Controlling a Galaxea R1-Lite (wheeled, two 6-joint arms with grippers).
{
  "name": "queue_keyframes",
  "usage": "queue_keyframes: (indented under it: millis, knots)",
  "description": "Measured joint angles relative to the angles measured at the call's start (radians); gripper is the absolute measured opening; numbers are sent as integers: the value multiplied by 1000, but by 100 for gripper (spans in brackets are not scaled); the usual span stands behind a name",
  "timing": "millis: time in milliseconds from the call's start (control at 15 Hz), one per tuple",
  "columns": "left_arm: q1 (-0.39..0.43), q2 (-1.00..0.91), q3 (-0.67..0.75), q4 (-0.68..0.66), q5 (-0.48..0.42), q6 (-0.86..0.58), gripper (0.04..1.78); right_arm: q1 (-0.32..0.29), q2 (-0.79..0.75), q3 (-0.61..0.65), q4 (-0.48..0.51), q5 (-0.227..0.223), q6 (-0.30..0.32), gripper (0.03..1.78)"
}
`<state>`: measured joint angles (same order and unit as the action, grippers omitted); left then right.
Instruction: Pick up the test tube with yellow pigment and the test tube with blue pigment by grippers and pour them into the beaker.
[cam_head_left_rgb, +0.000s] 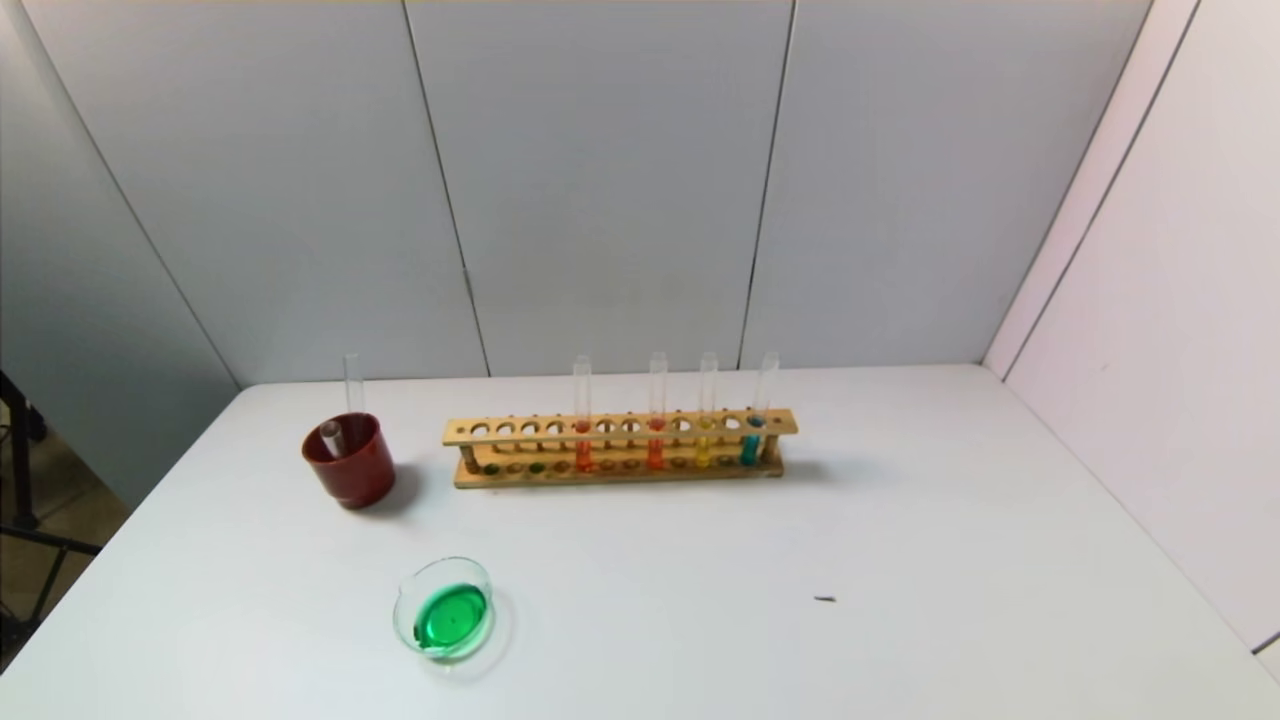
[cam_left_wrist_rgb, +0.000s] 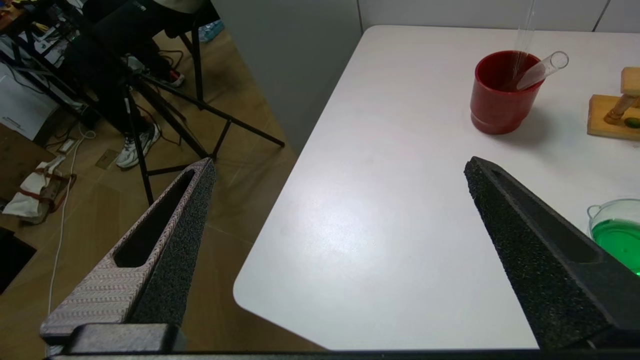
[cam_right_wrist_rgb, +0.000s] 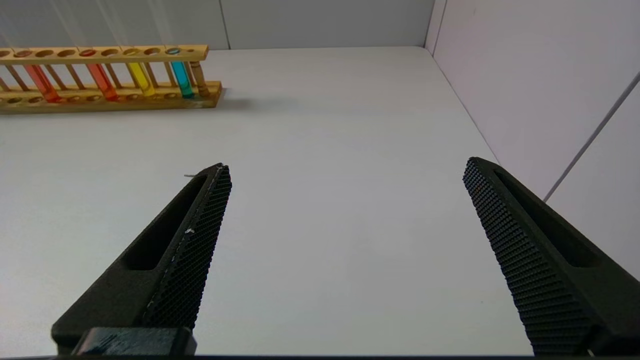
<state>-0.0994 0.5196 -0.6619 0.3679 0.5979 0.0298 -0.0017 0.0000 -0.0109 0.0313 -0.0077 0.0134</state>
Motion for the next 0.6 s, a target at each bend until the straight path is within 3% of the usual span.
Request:
queue_keyframes:
  millis: [333, 600]
  knots:
    - [51, -225, 170, 32, -20, 0, 175, 0, 0, 0, 0, 0, 0, 170]
    - [94, -388, 314, 28, -239, 7, 175, 0, 0, 0, 0, 0, 0, 170]
